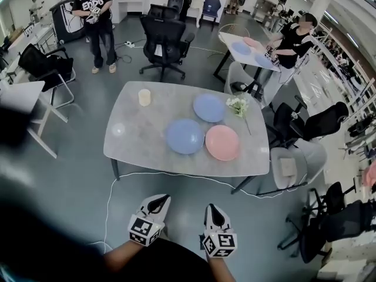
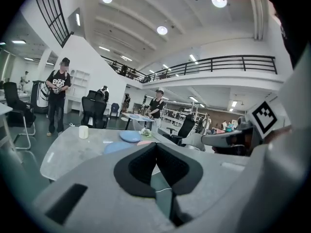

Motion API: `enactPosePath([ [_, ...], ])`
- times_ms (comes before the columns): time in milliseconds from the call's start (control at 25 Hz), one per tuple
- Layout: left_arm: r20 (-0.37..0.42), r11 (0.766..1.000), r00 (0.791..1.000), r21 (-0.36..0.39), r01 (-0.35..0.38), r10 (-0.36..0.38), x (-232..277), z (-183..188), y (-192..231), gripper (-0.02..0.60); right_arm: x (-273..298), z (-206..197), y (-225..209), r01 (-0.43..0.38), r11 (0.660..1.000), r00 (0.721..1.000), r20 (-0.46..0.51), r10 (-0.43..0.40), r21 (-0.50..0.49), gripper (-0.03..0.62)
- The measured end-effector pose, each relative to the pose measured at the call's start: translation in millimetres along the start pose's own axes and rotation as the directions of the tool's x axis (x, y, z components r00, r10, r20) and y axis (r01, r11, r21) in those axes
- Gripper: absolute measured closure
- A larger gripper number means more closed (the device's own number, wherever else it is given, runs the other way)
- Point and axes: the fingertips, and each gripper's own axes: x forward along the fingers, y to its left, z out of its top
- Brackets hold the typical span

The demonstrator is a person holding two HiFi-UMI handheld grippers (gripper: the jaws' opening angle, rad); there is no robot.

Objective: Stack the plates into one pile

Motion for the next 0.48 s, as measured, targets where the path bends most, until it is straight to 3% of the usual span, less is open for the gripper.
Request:
enactPosePath([
  [280,-0.013,1.000,1.000,-0.015,0.014,-0.014,35.4,17.3,77.8,0.566,92.4,41.7,32.1,-0.031,0.996,0.999,0.018,0.032,-0.079,0.583],
  [480,-0.004,1.000,1.000,-0.003,0.012,-0.012,58.4,33.7,117.6,0.565,133.8,54.6,46.0,-0.030,0.999,0.999,0.028,0.031,-0.043,0.583],
])
